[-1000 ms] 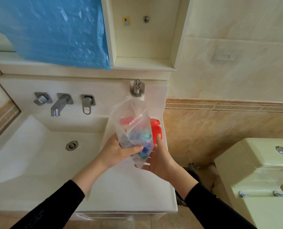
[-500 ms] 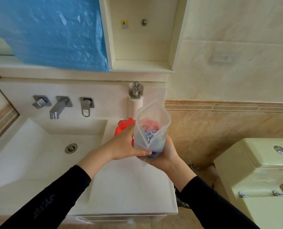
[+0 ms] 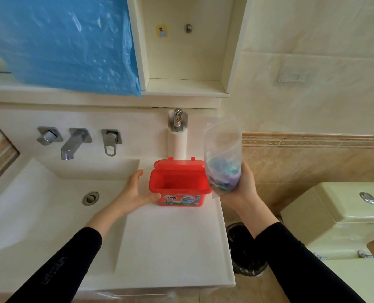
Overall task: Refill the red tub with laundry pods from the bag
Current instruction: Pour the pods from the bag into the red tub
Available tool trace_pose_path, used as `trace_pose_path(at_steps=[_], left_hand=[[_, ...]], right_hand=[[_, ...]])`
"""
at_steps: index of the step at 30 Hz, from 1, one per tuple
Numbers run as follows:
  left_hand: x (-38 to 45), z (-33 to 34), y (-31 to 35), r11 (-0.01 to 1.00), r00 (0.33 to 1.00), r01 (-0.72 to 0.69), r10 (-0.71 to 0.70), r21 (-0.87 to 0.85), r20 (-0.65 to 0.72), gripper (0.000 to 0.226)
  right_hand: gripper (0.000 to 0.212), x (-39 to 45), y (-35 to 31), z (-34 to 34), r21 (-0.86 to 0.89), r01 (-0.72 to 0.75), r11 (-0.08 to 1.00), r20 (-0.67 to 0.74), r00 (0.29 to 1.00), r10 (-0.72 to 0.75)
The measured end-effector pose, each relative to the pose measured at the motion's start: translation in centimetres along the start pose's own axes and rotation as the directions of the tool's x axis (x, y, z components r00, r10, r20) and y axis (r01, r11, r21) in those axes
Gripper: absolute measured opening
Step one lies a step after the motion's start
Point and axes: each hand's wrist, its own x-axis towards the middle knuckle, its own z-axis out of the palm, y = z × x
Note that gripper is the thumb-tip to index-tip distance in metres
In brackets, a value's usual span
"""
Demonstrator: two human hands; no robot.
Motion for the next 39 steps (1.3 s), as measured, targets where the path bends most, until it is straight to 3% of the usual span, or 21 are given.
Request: trace_pose_path(at_steps=[2,5,10,20,23,27,32,35,39], left_hand=[[0.3,0.6,-1.5,0.999,0.998,0.054,-0.054,-0.001,0.015,0.145],[1.0,1.8,-2.4,0.994,0.995,0.080,-0.076,-0.069,0.060,0.122],[2.2,3.3,-1.7,0.976,0.982,-0.113,0.139,-0.188,0.129,0.072],[3.8,3.2,-0.6,0.968,0.949,-0.059,0.131,-0.244,0.288,0.090],[4.1,2.9,-0.5,0.974,0.942,-0.017,0.092,-0.226,0.324,0.067],[3.9,2.8,-0.6,0.969,0.946,-0.013,0.092,-0.246,0.310,0.065],[3.8,3.2,-0.6,0.963,0.954,-0.008,0.087,-0.269,0.286,0.062],[3.8,3.3,-0.7,0.962,0.957,-0.013,0.090,-0.271,0.275,0.058],[3.8,3.3,-0.8,0.962,0.962,-0.014,0.088,-0.273,0.260,0.065]], right_hand=[[0.050,0.2,-0.3,-0.4,0.013,0.039,0.999,-0.021,0.999,-0.039],[0.053,0.6,-0.4,-0.9,0.025,0.059,0.998,-0.047,0.997,-0.058],[0.056,1.2,0.0,-1.7,-0.002,0.066,0.998,-0.089,0.994,-0.066],[0.054,2.9,-0.2,-2.4,-0.051,0.120,0.991,-0.110,0.986,-0.125],[0.053,3.4,-0.1,-2.5,-0.082,0.143,0.986,-0.136,0.979,-0.153],[0.051,3.8,-0.3,-2.2,-0.067,0.191,0.979,-0.191,0.961,-0.200],[0.035,3.8,-1.1,-1.5,-0.163,0.278,0.947,-0.355,0.879,-0.319],[0.019,3.7,-1.6,-0.9,-0.320,0.344,0.883,-0.409,0.790,-0.457],[0.025,3.5,-2.0,-0.3,-0.609,0.414,0.677,-0.292,0.676,-0.677]])
